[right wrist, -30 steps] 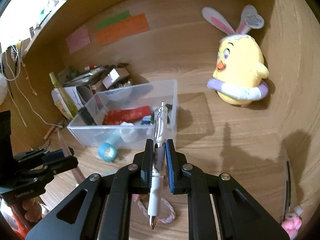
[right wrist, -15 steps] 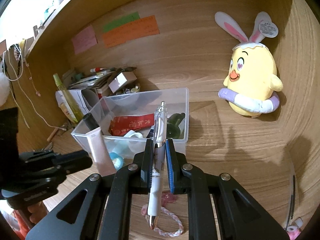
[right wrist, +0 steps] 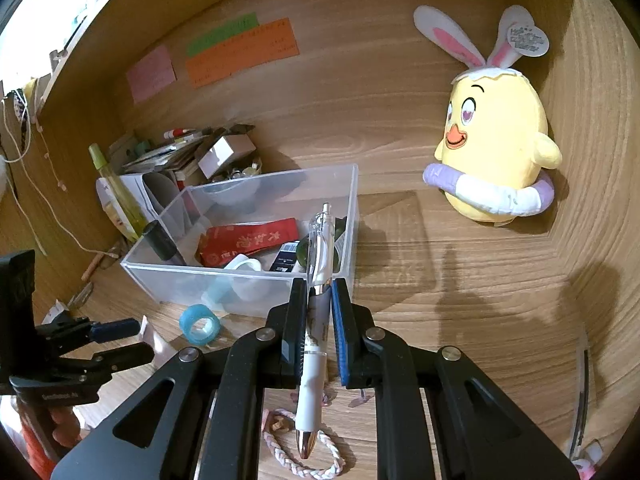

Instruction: Organize objects

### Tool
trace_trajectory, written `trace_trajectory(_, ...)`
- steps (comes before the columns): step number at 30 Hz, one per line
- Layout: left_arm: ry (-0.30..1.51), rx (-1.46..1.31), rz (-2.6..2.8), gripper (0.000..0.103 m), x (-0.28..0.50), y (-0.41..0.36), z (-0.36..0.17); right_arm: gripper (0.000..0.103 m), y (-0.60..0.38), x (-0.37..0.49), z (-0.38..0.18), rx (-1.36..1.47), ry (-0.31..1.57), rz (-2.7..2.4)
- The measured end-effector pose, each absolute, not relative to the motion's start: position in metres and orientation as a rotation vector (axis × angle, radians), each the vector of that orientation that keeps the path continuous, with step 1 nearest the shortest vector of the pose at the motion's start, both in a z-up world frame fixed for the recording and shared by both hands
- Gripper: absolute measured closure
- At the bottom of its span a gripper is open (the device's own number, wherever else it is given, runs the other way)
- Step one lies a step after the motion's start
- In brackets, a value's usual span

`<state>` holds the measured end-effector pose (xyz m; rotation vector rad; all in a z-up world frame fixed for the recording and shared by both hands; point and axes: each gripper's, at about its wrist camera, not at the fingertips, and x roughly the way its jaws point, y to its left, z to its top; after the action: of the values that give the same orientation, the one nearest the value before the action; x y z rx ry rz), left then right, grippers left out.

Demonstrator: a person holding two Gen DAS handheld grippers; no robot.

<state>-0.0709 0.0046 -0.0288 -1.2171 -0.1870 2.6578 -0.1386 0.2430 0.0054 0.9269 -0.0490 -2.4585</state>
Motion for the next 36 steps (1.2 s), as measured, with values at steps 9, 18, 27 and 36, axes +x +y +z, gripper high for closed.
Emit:
trace_trajectory(9, -0.007, -1.284, 2.610, 0.061, -0.114, 0.033, -0.041, 0.092, 0.237, -0.148, 0.014, 0.901, -0.033, -2.446)
trace_trajectory(18, -0.031, -1.325, 2.596, 0.085, -0.123, 0.033, -0.053, 0.092, 0.219, -0.168, 0.024, 0.874, 0.006, -2.427)
trace_trajectory(27, -0.064, -1.198, 2.651, 0.085, -0.108, 0.025, -0.019, 0.092, 0.198, -0.187, 0.037, 0.846, 0.048, -2.419)
trace_trajectory(36, -0.056, -1.075, 2.726, 0.085, -0.110, 0.019, 0.015, 0.092, 0.176, -0.196, 0.047, 0.815, 0.078, -2.406)
